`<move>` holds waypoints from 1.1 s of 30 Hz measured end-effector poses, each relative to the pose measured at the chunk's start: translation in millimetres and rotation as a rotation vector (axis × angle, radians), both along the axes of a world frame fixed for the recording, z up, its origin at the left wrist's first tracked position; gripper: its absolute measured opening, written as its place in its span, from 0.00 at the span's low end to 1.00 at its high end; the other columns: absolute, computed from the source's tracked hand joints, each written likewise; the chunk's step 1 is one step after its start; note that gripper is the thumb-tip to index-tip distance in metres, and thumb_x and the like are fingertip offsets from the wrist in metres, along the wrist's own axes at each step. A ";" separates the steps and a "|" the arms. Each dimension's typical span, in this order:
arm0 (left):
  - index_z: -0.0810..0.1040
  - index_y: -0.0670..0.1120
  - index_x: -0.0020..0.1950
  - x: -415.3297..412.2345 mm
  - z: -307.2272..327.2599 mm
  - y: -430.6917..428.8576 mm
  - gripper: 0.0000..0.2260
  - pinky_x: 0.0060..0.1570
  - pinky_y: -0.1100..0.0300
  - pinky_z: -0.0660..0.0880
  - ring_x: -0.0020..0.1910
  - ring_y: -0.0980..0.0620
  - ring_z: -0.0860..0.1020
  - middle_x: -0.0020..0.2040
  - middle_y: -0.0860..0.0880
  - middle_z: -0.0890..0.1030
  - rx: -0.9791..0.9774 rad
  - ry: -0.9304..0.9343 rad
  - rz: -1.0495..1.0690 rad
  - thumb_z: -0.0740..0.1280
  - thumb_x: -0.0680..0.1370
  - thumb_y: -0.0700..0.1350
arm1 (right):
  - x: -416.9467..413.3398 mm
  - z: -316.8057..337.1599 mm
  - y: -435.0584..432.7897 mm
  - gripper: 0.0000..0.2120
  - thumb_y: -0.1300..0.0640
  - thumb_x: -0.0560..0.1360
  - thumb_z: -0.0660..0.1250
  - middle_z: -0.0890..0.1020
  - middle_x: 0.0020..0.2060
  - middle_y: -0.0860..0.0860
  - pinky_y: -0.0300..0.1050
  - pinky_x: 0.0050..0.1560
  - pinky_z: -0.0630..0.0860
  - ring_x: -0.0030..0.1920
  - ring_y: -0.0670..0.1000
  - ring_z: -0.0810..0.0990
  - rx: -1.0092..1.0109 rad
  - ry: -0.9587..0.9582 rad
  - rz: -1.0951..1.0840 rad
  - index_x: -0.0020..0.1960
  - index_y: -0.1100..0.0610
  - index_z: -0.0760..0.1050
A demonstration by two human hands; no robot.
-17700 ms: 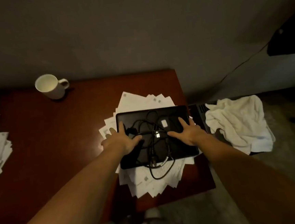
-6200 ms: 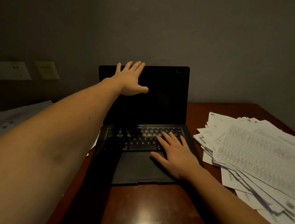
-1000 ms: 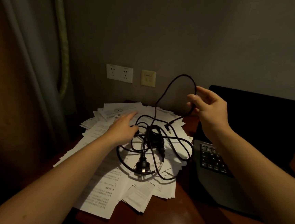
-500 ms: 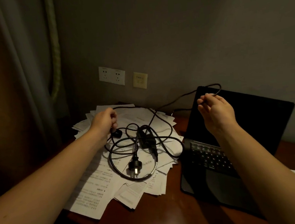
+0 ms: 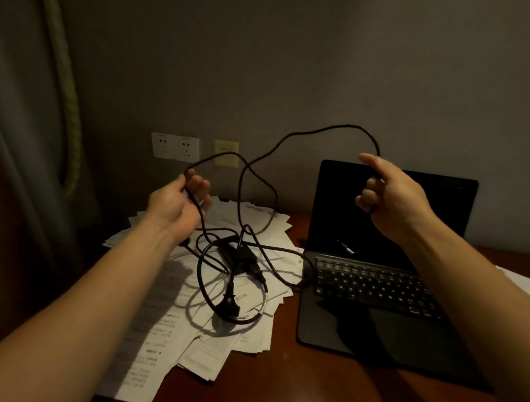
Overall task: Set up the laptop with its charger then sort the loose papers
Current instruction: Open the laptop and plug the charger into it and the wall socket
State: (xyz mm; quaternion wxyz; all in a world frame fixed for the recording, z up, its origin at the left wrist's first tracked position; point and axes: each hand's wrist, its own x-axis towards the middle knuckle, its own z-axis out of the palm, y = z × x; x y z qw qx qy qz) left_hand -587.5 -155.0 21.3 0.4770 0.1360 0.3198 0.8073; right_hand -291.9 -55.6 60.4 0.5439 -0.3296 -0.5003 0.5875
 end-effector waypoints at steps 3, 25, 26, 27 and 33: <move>0.73 0.48 0.45 -6.2 4.9 6.7 0.16 0.43 0.59 0.73 0.38 0.55 0.79 0.40 0.51 0.77 0.035 -0.143 0.092 0.49 0.87 0.45 | 13.0 5.7 -0.3 0.10 0.54 0.86 0.55 0.63 0.24 0.46 0.38 0.28 0.65 0.23 0.45 0.59 -0.076 0.171 -0.014 0.57 0.56 0.74; 0.52 0.60 0.81 113.6 -19.4 35.3 0.25 0.34 0.54 0.67 0.38 0.48 0.71 0.48 0.47 0.77 -0.435 2.581 -0.170 0.54 0.85 0.47 | 44.1 -0.3 6.9 0.12 0.52 0.86 0.54 0.63 0.25 0.46 0.36 0.22 0.54 0.23 0.44 0.57 -0.061 0.169 -0.003 0.54 0.55 0.74; 0.50 0.60 0.81 117.2 -19.5 38.8 0.25 0.32 0.55 0.66 0.36 0.49 0.71 0.43 0.48 0.74 -0.443 2.606 -0.193 0.54 0.85 0.48 | 48.1 0.2 7.7 0.12 0.52 0.86 0.54 0.63 0.25 0.45 0.36 0.22 0.54 0.23 0.44 0.57 -0.057 0.172 -0.005 0.54 0.55 0.74; 0.49 0.61 0.81 122.5 -17.5 40.1 0.25 0.30 0.56 0.64 0.35 0.50 0.70 0.40 0.50 0.72 -0.437 2.629 -0.223 0.53 0.85 0.49 | 52.1 0.7 8.3 0.12 0.52 0.86 0.54 0.63 0.25 0.45 0.36 0.22 0.54 0.23 0.44 0.57 -0.052 0.174 -0.006 0.55 0.55 0.75; 0.65 0.51 0.77 148.7 -19.1 59.3 0.22 0.41 0.54 0.68 0.54 0.44 0.78 0.59 0.44 0.80 -0.412 2.841 -0.182 0.53 0.84 0.58 | 74.6 5.1 14.3 0.11 0.52 0.85 0.56 0.64 0.25 0.45 0.36 0.22 0.55 0.23 0.43 0.58 -0.069 0.231 -0.017 0.58 0.55 0.75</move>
